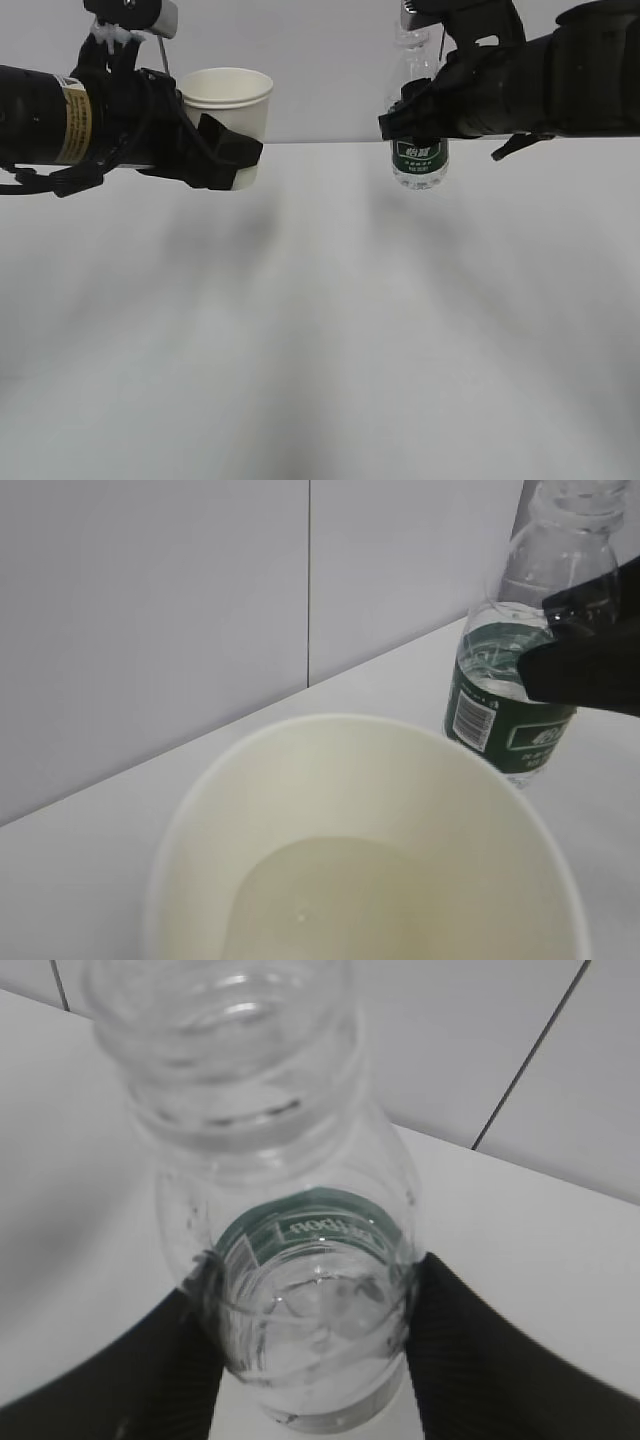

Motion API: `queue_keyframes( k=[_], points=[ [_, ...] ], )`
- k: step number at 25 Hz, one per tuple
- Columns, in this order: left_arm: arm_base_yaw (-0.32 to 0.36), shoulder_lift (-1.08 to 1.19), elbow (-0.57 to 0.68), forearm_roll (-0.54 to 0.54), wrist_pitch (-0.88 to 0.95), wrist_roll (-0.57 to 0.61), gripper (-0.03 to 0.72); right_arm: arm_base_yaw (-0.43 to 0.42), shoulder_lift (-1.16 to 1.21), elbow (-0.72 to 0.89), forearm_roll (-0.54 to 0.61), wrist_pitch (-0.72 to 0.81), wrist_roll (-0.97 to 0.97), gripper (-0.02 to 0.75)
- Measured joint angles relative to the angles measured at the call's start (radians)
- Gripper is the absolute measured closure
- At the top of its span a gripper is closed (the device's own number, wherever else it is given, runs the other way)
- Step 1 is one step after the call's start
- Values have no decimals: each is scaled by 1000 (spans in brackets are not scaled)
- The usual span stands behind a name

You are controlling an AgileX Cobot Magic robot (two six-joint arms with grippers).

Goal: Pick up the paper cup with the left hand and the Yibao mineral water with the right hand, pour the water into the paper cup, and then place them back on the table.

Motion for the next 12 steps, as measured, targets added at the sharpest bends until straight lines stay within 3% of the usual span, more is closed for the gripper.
queue_keyframes(
  k=[6, 12],
  points=[
    [0, 0, 0, 0, 0, 0, 321, -23, 0, 40, 0, 7, 105, 314],
    [0, 0, 0, 0, 0, 0, 321, -122, 0, 80, 0, 96, 178, 314]
  ],
)
